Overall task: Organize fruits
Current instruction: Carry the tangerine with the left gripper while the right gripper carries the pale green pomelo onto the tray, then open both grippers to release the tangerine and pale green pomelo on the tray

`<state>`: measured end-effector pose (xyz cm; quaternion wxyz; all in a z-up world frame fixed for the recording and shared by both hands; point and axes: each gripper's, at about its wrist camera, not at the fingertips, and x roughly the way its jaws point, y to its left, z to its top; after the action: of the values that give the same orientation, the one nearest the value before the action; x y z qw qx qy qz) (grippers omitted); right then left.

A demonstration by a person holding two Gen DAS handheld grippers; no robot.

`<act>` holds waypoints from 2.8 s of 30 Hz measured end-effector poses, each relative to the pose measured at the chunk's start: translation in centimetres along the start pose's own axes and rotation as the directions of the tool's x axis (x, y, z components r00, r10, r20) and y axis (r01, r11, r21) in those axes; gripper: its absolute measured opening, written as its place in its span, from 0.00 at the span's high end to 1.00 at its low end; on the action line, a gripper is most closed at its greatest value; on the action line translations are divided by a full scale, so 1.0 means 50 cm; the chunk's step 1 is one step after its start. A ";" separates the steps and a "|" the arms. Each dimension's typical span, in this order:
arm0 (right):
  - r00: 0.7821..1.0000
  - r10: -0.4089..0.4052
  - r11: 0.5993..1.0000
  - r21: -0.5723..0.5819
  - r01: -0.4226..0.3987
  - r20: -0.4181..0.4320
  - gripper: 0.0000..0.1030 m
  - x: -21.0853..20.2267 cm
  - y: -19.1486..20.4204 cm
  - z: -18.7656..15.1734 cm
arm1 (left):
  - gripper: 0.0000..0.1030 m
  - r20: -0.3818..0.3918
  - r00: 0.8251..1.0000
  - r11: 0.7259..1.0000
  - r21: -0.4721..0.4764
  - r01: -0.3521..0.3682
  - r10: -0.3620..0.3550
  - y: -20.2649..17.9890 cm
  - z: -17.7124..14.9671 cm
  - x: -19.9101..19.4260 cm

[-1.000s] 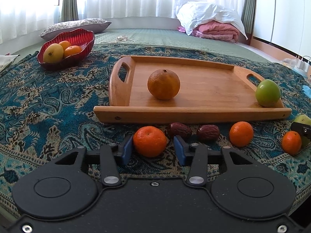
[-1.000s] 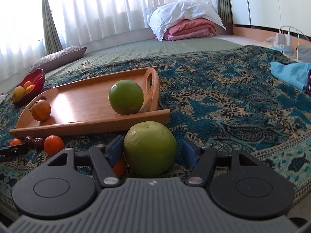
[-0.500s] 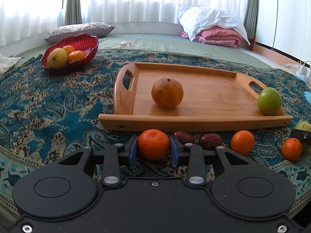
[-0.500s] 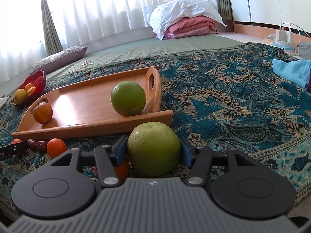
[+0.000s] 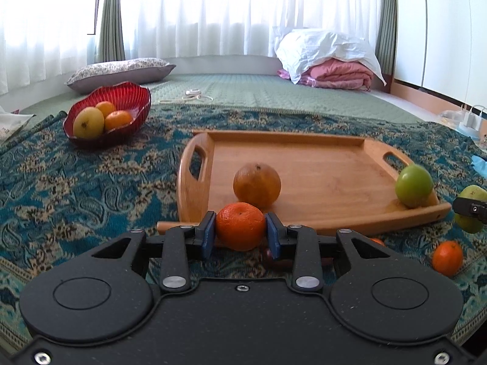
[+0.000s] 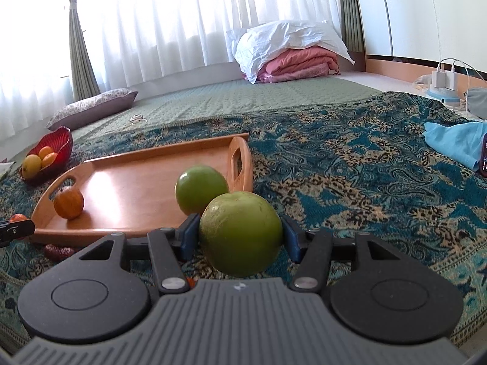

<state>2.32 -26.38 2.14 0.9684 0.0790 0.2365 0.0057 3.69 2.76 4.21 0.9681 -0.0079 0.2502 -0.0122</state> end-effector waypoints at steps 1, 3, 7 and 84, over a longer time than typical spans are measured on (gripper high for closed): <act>1.000 0.000 1.000 0.007 0.000 0.002 0.42 0.002 -0.002 0.006 | 0.68 0.004 1.000 1.000 -0.005 0.001 -0.001 0.002 0.007 0.001; 1.000 0.001 1.000 0.015 -0.001 0.007 0.42 0.004 -0.003 0.016 | 0.68 0.009 1.000 1.000 -0.019 0.003 -0.003 0.005 0.021 0.001; 1.000 0.004 1.000 0.014 -0.004 0.020 0.42 0.012 0.000 0.043 | 0.68 0.020 1.000 1.000 -0.030 0.004 -0.003 0.011 0.059 0.010; 0.966 0.042 0.991 -0.110 -0.072 -0.257 0.29 0.294 0.100 0.159 | 0.53 -0.303 0.952 0.998 -0.051 0.036 -0.050 -0.002 0.193 0.359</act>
<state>19.14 -21.93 3.15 0.9325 0.0268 0.3554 0.0578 24.07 2.27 3.96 0.9171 -0.0330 0.3962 -0.0287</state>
